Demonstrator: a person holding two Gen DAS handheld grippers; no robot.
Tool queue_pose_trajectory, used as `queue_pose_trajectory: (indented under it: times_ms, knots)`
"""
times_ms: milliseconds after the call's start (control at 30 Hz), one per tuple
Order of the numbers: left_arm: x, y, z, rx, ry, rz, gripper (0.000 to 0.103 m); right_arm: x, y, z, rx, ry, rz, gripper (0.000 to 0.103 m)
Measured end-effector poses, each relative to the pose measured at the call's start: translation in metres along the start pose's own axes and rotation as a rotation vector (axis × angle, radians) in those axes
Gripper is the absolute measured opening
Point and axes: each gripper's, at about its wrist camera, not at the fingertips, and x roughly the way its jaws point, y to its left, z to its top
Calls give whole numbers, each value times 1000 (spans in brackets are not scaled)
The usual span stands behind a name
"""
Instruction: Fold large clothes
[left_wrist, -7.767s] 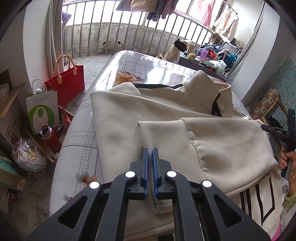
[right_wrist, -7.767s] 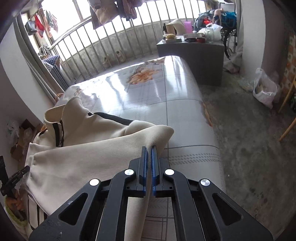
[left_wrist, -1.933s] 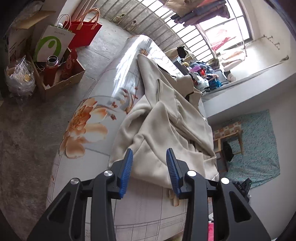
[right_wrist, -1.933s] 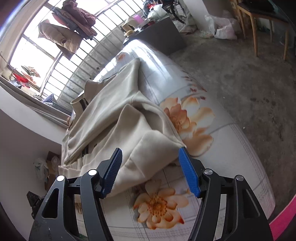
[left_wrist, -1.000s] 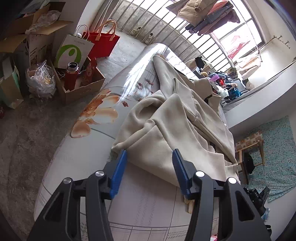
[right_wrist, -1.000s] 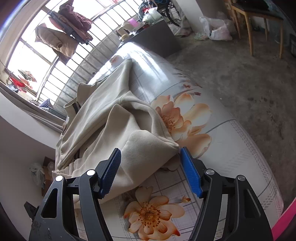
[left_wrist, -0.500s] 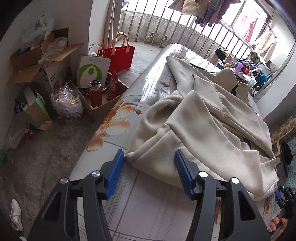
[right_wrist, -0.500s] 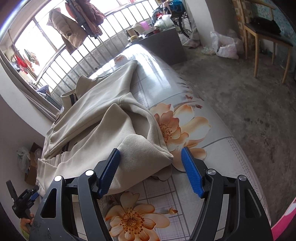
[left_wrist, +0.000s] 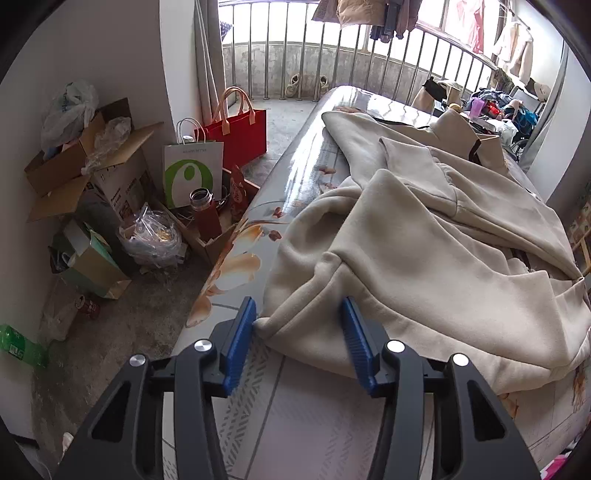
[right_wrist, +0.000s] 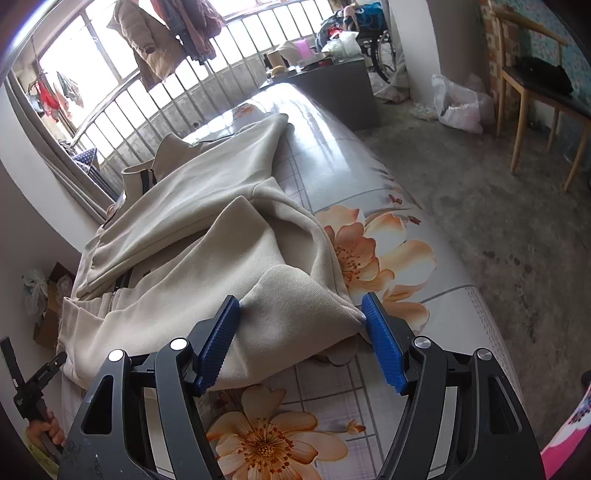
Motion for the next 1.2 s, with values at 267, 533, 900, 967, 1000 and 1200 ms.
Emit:
queue_pose_trajectory:
  times_ms: [267, 533, 900, 967, 1000, 1200]
  knots:
    - [-17, -11, -7, 128, -107, 22, 13, 4, 8, -1, -36, -25, -74, 22]
    - [-54, -6, -15, 165, -119, -68, 9, -29, 7, 6, -19, -77, -31, 9]
    - [-82, 42, -59, 88, 91, -234, 17, -51, -28, -11, 14, 93, -13, 29]
    - [-85, 58, -56, 33, 79, -196, 19, -59, -35, -13, 37, 57, -51, 44]
    - [-92, 67, -55, 5, 55, -176, 20, -65, -37, -14, 52, 33, -55, 45]
    - [-107, 46, -34, 20, -7, -330, 21, -71, 9, -13, -103, -8, 29, 61]
